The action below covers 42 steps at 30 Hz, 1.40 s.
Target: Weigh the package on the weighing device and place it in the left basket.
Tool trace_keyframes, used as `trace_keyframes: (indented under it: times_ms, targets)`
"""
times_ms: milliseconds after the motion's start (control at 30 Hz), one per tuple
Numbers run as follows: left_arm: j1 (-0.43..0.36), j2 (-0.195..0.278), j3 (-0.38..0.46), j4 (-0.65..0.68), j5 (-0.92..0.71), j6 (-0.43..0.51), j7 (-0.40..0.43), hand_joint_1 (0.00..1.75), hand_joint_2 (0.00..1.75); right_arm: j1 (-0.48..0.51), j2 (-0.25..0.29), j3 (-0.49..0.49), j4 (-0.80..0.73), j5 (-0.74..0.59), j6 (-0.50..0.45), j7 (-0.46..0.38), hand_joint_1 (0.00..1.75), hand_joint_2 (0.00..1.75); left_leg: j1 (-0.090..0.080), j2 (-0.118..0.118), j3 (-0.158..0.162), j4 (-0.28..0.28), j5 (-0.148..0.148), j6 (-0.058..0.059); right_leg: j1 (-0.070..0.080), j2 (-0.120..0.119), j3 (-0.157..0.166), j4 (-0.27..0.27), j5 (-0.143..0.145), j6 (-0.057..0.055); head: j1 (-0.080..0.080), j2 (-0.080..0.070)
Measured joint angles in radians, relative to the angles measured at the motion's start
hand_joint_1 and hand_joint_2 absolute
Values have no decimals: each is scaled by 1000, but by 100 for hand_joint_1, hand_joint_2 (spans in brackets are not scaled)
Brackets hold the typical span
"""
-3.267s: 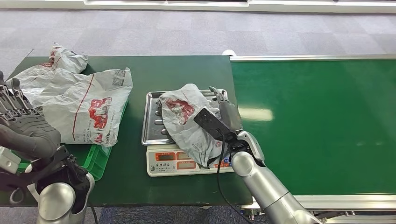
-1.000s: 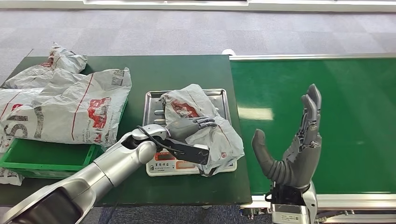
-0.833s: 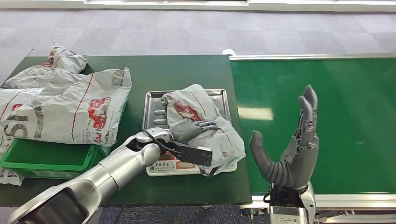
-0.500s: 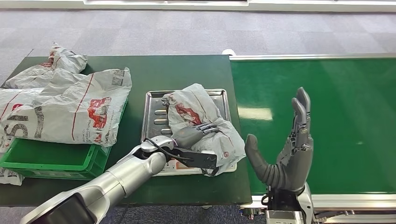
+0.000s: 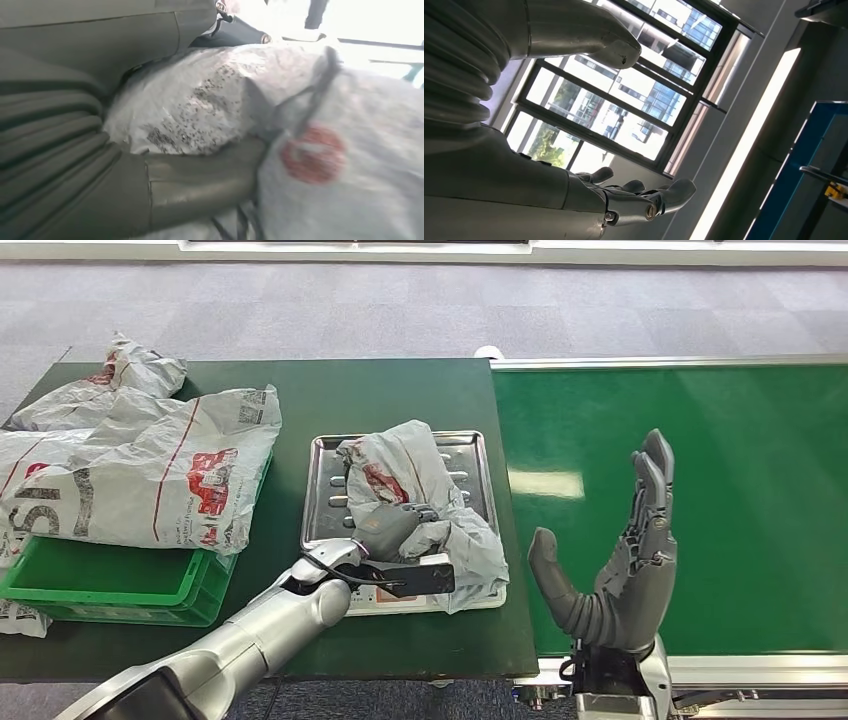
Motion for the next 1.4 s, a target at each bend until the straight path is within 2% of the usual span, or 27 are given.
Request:
trace_keyframes:
  times_ms: [267, 400, 467, 600, 700, 767, 867, 1000, 1100, 1233, 1400]
  targets:
    - [22, 10, 60, -27, -31, 33, 7, 175, 175, 0, -2, 0, 0, 4, -2, 3, 0, 175, 0, 0, 0, 0, 0, 0, 0, 0, 0, 1, 0, 0, 0, 0]
    - [64, 46, 108, -113, -98, 69, 6, 175, 175, 7, -2, 0, -2, 10, -2, 8, 0, 175, 0, 1, 0, 0, 0, 0, 0, 1, -1, 1, 0, 0, 0, 0]
    - [96, 92, 131, -217, -193, 86, 13, 175, 175, 12, -2, 0, -3, 11, 3, 11, 0, 175, 0, 2, 0, 0, 0, -1, 1, 1, -2, 2, 0, 0, 0, 0]
    - [152, 219, 164, -512, -506, 96, 39, 175, 175, 17, -3, -2, -5, 9, 21, 5, 0, 175, 0, 1, -2, 0, 1, -1, 1, 1, -4, 2, -1, -1, 0, 0]
    - [175, 288, 185, -669, -613, 100, 43, 175, 175, 19, -3, -4, -5, 8, 28, -3, 0, 175, 1, 1, -2, 0, 1, -1, 1, 1, -3, 2, -1, -2, 0, 0]
    - [181, 339, 190, -752, -739, 138, 43, 175, 175, 25, -3, -4, -5, 5, 35, -11, 0, 175, 1, 1, -2, 0, 1, -1, 1, 1, -4, 2, -1, -2, 0, 0]
    - [175, 440, 190, -880, -916, 206, 39, 175, 175, 43, -3, -6, -5, -1, 41, -31, 0, 175, 2, 2, -2, 0, 0, -1, 1, 1, -4, 2, -1, -2, 0, 0]
    - [152, 556, 192, -1008, -987, 248, 15, 175, 175, 60, -3, -12, -4, -10, 37, -49, 0, 175, 2, 1, -2, 0, 1, -2, 2, 1, -4, 2, -1, -2, 0, 0]
    - [133, 620, 194, -1081, -1008, 271, 10, 175, 175, 68, -3, -16, -2, -19, 29, -61, 0, 175, 2, 1, -2, 0, 1, -2, 2, 1, -4, 2, -1, -2, 0, 0]
    - [116, 682, 204, -1145, -1011, 272, 18, 175, 175, 78, -3, -20, -1, -22, 18, -69, 0, 175, 2, 2, -2, 0, 1, -2, 1, 1, -4, 2, -1, -2, 0, 0]
    - [109, 722, 214, -1179, -1011, 273, 30, 175, 175, 84, -3, -22, -1, -21, 15, -73, 0, 175, 2, 1, -2, 0, 1, -2, 1, 1, -4, 2, -1, -2, 0, 0]
